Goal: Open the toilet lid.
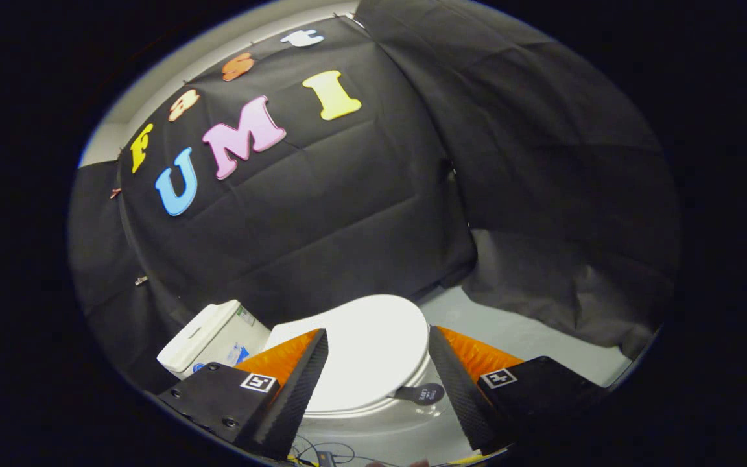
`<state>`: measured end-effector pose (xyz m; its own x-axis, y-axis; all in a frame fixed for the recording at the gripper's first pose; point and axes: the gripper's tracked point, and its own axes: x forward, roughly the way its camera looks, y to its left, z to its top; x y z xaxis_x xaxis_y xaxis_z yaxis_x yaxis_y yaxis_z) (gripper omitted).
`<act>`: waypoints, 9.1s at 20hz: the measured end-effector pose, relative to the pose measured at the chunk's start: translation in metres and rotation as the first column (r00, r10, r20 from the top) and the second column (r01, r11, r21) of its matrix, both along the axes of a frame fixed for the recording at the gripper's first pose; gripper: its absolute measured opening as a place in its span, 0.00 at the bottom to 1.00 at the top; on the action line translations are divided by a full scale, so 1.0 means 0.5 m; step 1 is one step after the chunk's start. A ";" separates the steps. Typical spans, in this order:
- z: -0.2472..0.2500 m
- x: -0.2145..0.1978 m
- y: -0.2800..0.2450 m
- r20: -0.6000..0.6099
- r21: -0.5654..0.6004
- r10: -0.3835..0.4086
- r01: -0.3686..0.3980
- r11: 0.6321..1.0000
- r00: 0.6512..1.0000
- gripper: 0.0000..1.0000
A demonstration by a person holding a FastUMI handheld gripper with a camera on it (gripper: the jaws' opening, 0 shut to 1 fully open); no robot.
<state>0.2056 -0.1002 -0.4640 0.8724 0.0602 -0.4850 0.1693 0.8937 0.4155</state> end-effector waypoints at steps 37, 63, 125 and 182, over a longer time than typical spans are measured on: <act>-0.183 0.023 0.033 -0.358 0.450 -0.051 0.220 0.866 0.932 0.05; 0.334 0.102 0.476 -0.116 -0.167 0.019 -0.038 0.985 0.993 0.06; 0.699 -0.094 0.788 0.182 -0.491 0.308 -0.185 0.852 0.934 0.98; 0.839 -0.360 0.334 0.369 -0.465 0.211 -0.017 0.885 0.905 1.00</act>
<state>0.0255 0.0667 -0.0444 0.9947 0.0364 -0.0963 -0.0383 0.9991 -0.0189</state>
